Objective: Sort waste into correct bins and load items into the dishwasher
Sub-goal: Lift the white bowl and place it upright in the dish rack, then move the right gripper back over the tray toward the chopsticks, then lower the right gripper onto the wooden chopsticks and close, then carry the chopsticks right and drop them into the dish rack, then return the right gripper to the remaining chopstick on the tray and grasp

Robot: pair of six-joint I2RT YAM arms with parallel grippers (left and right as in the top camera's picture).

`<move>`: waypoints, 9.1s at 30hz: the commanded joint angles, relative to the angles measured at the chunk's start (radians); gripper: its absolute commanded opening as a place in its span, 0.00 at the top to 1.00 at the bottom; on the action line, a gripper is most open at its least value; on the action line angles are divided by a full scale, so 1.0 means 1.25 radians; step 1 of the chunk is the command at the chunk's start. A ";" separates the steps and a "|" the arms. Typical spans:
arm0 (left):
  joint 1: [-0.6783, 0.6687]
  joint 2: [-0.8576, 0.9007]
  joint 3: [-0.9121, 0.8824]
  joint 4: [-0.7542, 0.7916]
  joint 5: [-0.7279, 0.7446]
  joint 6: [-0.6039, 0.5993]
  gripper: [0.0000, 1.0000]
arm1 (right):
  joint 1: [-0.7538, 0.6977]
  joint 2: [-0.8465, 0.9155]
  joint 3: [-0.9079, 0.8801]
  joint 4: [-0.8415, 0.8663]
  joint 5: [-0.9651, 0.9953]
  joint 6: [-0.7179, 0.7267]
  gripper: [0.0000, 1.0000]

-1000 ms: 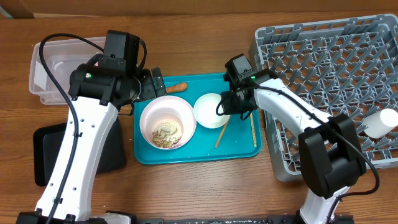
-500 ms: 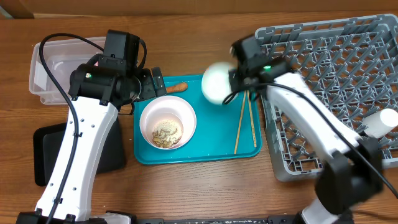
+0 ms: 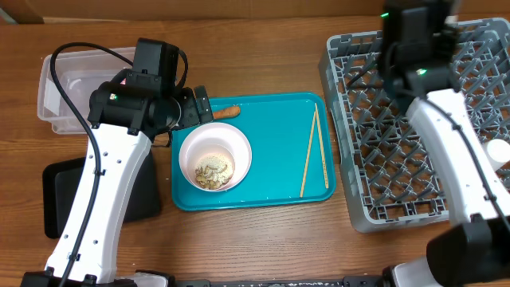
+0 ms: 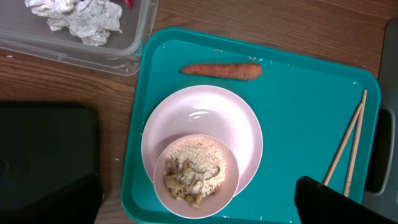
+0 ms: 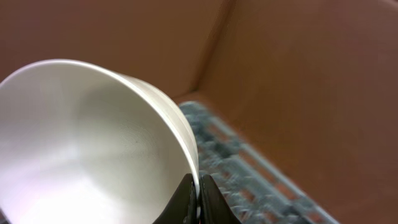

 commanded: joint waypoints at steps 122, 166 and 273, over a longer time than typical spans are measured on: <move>0.000 -0.002 0.007 -0.009 -0.016 0.000 0.00 | 0.322 0.140 -0.323 -0.266 -0.818 0.288 0.36; 0.000 -0.002 0.007 -0.008 -0.011 -0.002 0.00 | 0.321 0.140 -0.381 -0.224 -0.768 0.348 0.92; 0.000 -0.002 0.007 -0.023 -0.011 -0.005 0.00 | 0.251 0.222 -0.261 -0.327 -0.765 0.142 0.44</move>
